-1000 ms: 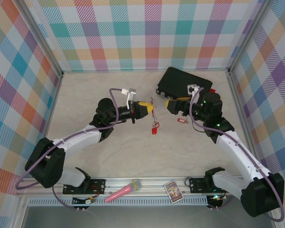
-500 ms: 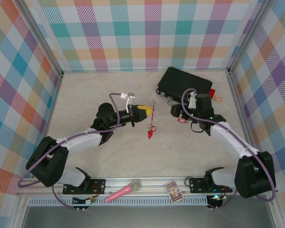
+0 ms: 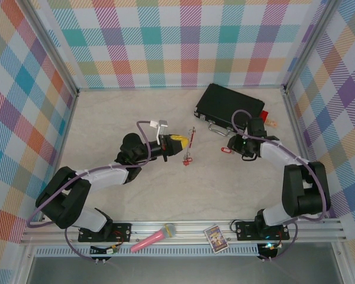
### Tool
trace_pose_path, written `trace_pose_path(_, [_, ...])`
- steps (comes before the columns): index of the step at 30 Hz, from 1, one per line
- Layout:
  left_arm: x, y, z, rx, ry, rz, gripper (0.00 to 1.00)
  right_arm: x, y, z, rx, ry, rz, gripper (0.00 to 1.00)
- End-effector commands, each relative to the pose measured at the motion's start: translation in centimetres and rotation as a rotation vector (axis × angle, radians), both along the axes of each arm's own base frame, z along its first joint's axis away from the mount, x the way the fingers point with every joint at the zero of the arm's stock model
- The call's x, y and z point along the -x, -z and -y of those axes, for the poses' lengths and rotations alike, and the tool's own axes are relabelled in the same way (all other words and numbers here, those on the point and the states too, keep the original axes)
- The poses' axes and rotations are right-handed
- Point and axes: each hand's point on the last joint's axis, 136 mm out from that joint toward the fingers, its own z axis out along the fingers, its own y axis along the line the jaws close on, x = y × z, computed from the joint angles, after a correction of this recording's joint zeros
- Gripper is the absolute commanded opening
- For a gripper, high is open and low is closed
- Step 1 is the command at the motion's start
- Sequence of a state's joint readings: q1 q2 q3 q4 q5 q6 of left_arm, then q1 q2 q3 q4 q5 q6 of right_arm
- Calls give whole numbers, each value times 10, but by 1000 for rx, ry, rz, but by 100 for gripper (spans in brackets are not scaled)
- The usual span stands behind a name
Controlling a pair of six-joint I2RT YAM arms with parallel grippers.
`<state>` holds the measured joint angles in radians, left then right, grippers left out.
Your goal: Put the keys on the keyring
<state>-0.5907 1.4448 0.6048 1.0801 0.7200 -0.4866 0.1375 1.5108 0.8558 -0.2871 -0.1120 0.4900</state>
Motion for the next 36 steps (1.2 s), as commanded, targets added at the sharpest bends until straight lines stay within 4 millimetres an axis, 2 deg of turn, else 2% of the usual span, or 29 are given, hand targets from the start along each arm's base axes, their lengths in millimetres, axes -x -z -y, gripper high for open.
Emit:
trace_pose_path(1, [3, -14, -4, 64, 7, 59, 0, -14, -5, -1, 5, 7, 0, 44])
trace_pose_path(8, [2, -13, -4, 93, 22, 40, 0, -39, 17, -1, 17, -13, -36, 50])
trace_pose_path(13, [2, -12, -5, 93, 20, 39, 0, -41, 31, 1, 15, -8, -70, 52])
trace_pose_path(19, [1, -12, -6, 89, 5, 45, 0, -25, 38, 0, 0, -14, -98, 52])
trace_pose_path(26, [1, -12, -6, 92, 8, 38, 0, -4, 36, -10, -66, -40, -123, 51])
trace_pose_path(30, [1, -11, -6, 93, 10, 31, 0, 7, 28, -25, -137, -62, -122, 49])
trace_pose_path(36, [0, -10, -5, 93, 13, 30, 0, 31, 16, -64, -128, -194, -130, 48])
